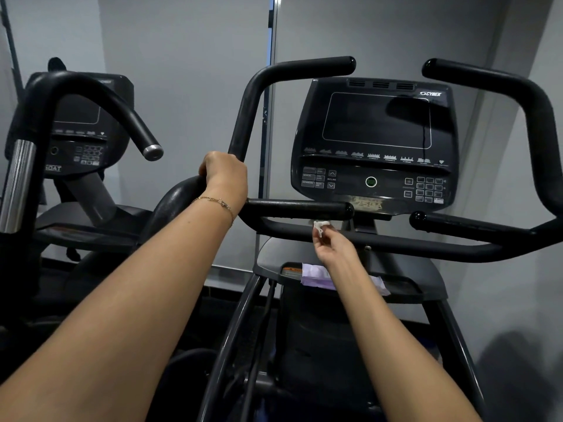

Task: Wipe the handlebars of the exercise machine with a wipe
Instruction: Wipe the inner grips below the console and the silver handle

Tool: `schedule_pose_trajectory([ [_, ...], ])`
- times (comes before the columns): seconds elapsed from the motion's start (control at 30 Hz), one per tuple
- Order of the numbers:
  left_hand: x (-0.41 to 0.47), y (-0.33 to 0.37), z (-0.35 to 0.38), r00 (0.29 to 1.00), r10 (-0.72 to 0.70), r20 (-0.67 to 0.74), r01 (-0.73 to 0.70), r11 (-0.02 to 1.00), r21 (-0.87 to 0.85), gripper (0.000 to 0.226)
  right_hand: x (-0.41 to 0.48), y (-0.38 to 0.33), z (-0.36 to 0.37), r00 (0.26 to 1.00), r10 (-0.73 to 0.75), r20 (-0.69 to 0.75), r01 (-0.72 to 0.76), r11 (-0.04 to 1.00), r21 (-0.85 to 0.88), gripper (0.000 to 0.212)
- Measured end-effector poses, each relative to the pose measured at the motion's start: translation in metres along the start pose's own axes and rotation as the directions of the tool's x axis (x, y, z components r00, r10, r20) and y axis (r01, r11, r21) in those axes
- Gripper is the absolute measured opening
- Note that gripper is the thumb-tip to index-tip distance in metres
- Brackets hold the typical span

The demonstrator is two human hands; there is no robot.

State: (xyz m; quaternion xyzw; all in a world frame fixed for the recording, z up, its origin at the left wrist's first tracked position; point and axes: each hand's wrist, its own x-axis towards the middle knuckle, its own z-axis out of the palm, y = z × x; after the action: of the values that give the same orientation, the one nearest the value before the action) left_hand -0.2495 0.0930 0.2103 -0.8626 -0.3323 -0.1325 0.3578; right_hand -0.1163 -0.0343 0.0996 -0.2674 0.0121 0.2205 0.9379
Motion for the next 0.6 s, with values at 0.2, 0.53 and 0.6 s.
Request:
schedule_pose_trajectory([
  [0.2,0.0,0.0,0.003,1.0,0.01,-0.021,-0.009,1.0,0.019,0.023,0.005,0.002,-0.004,1.0,0.015,0.001,-0.015,0.997,0.079,0.015],
  [0.53,0.0,0.0,0.002,0.999,-0.004,-0.036,0.003,1.0,-0.012,0.024,0.01,0.013,0.008,0.998,0.056,-0.023,-0.052,0.991,0.125,0.01],
  [0.6,0.0,-0.001,0.002,0.999,-0.01,-0.039,0.01,1.0,-0.012,0.024,0.005,0.024,0.012,0.997,0.082,0.008,-0.082,0.994,0.071,0.009],
])
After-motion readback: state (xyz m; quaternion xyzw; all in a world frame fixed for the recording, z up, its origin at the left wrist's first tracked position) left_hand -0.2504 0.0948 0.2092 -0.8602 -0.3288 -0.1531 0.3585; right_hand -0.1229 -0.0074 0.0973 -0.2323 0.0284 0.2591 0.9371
